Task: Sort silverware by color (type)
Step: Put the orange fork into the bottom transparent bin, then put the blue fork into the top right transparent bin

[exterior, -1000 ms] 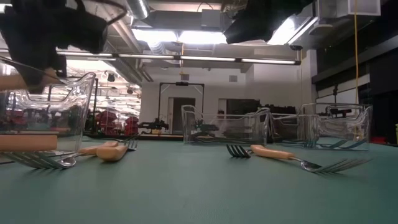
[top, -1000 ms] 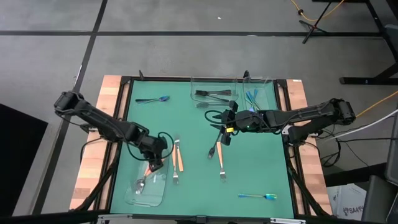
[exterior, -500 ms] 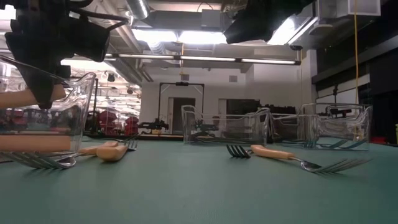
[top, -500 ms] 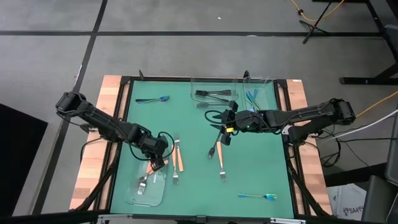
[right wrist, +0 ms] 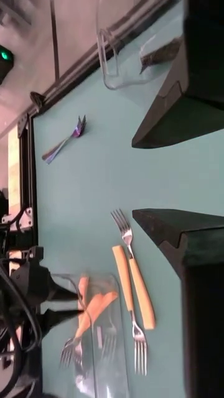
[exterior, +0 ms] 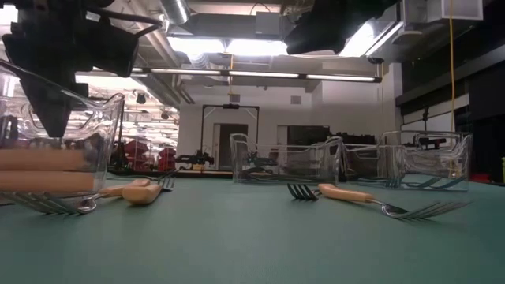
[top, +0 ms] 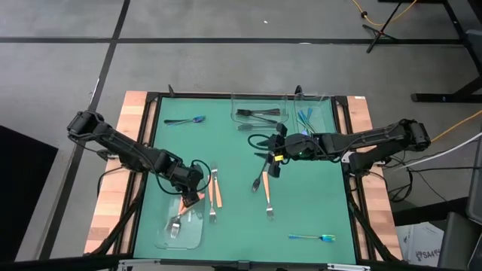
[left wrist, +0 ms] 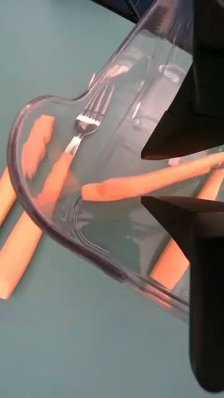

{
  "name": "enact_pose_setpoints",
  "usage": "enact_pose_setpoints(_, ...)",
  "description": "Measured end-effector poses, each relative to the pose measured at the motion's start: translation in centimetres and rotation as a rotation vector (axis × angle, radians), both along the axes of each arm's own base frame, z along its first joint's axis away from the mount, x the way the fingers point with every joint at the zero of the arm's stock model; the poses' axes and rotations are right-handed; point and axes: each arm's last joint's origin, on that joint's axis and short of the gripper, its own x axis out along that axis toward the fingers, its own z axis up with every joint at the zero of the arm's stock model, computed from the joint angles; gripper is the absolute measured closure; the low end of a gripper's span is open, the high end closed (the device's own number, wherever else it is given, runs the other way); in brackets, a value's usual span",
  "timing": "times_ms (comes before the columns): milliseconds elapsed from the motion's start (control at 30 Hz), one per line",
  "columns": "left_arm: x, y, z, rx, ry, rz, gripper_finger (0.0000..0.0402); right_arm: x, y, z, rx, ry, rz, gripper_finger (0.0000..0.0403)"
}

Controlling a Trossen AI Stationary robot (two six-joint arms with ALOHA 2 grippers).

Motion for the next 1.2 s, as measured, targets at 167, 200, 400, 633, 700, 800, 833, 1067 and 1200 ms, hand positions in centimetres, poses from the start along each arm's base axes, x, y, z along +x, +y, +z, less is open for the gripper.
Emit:
enact_pose_setpoints(167,0.1,0.0,0.0,-0.009,-0.006,-0.002,0.0302,0.1,0.1,-0.1,0.084,-0.005,0.007,0.0246)
enact_pose_setpoints(200,0.1,0.0,0.0,-0.011,-0.007,-0.003,0.0302,0.1,0.2,-0.2,0.111,-0.001,0.011,0.0246)
enact_pose_setpoints(400,-0.4,0.1,0.7,-0.029,-0.035,-0.001,0.0302,0.1,0.3,-1.4,0.233,0.077,-0.001,0.0246)
enact_pose_setpoints(633,-0.9,0.3,2.4,-0.072,-0.112,0.033,0.0301,0.7,0.5,-2.6,0.300,0.122,-0.037,0.0246)
enact_pose_setpoints(700,-1.1,0.3,2.8,-0.080,-0.142,0.027,0.0301,1.0,0.5,-3.0,0.327,0.132,-0.056,0.0246)
enact_pose_setpoints(800,-1.0,0.2,3.4,-0.078,-0.202,-0.016,0.0301,1.2,1.2,-3.7,0.364,0.160,-0.058,0.0246)
enact_pose_setpoints(833,-1.0,0.2,3.5,-0.073,-0.219,-0.034,0.0301,1.3,1.5,-3.9,0.371,0.166,-0.054,0.0246)
enact_pose_setpoints(1067,-0.1,-0.1,4.6,-0.057,-0.399,-0.145,0.0301,0.6,4.2,-5.1,0.457,0.257,-0.085,0.0246)
enact_pose_setpoints(1200,0.4,-0.2,5.1,-0.029,-0.495,-0.200,0.0301,-0.2,5.8,-5.9,0.503,0.327,-0.152,0.0246)
